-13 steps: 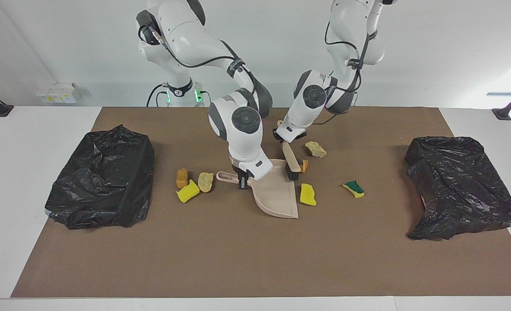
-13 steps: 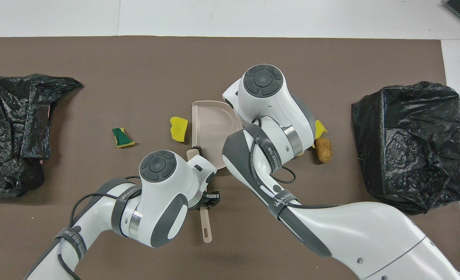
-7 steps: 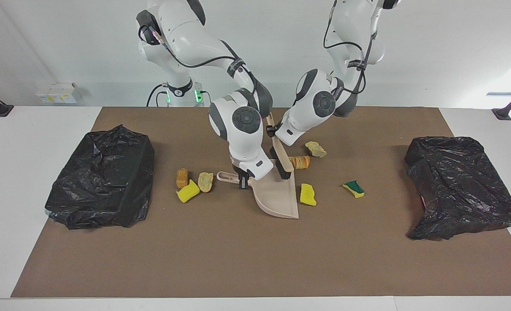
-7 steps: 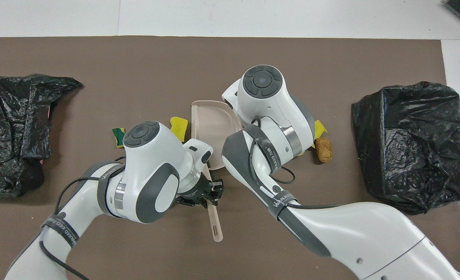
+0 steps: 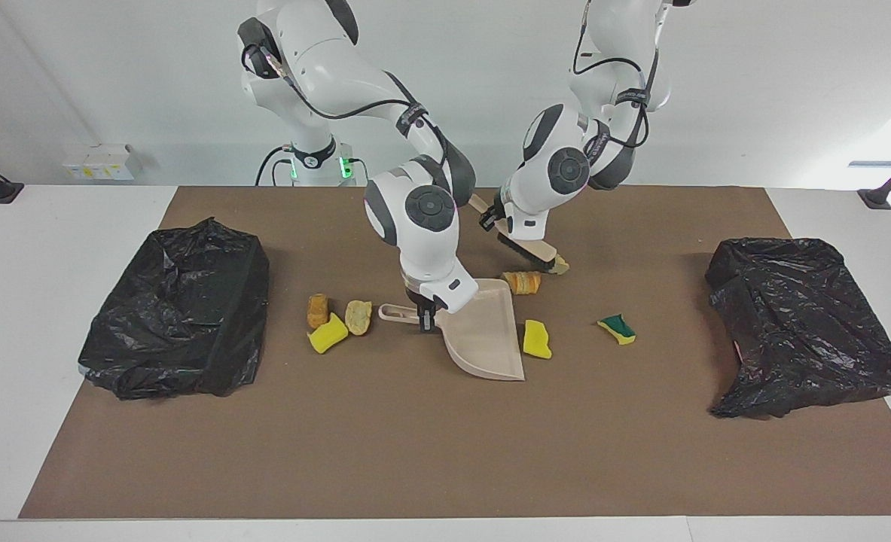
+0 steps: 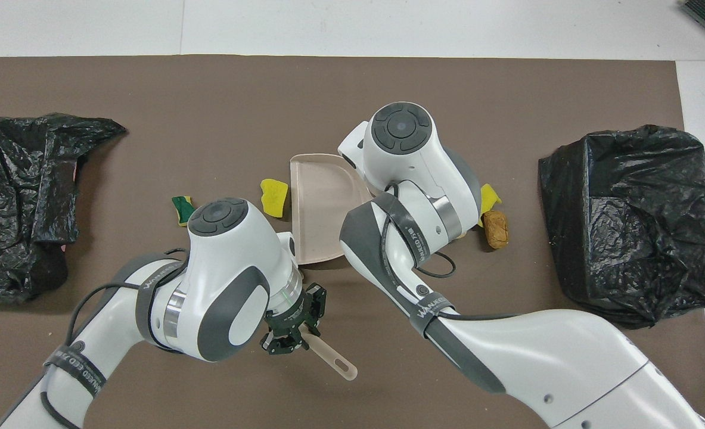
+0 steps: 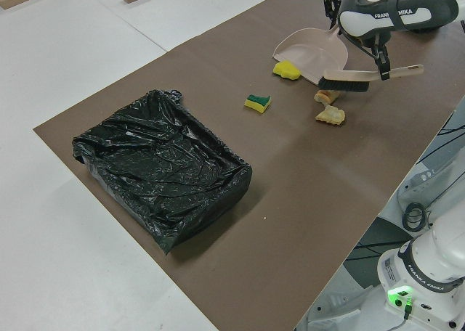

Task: Sweep and dump trash in bin
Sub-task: 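Sweep scraps into the dustpan with the brush in the left gripper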

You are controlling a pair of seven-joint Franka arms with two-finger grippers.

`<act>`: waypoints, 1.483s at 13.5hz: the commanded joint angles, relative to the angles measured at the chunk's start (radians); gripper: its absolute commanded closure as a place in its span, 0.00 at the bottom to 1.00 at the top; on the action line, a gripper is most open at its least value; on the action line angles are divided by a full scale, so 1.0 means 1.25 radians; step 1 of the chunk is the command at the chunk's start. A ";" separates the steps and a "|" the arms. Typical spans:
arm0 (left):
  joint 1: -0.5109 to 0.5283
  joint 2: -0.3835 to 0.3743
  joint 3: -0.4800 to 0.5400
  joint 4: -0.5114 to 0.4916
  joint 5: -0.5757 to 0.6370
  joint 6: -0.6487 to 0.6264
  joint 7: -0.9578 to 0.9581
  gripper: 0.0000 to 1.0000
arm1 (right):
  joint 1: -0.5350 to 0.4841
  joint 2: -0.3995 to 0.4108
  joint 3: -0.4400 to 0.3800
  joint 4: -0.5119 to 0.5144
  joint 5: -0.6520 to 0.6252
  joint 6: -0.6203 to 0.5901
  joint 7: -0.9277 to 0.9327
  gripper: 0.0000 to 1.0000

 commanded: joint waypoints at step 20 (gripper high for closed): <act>-0.072 0.101 0.001 -0.009 0.097 0.202 0.642 1.00 | -0.006 -0.018 0.004 -0.054 -0.077 0.021 -0.102 1.00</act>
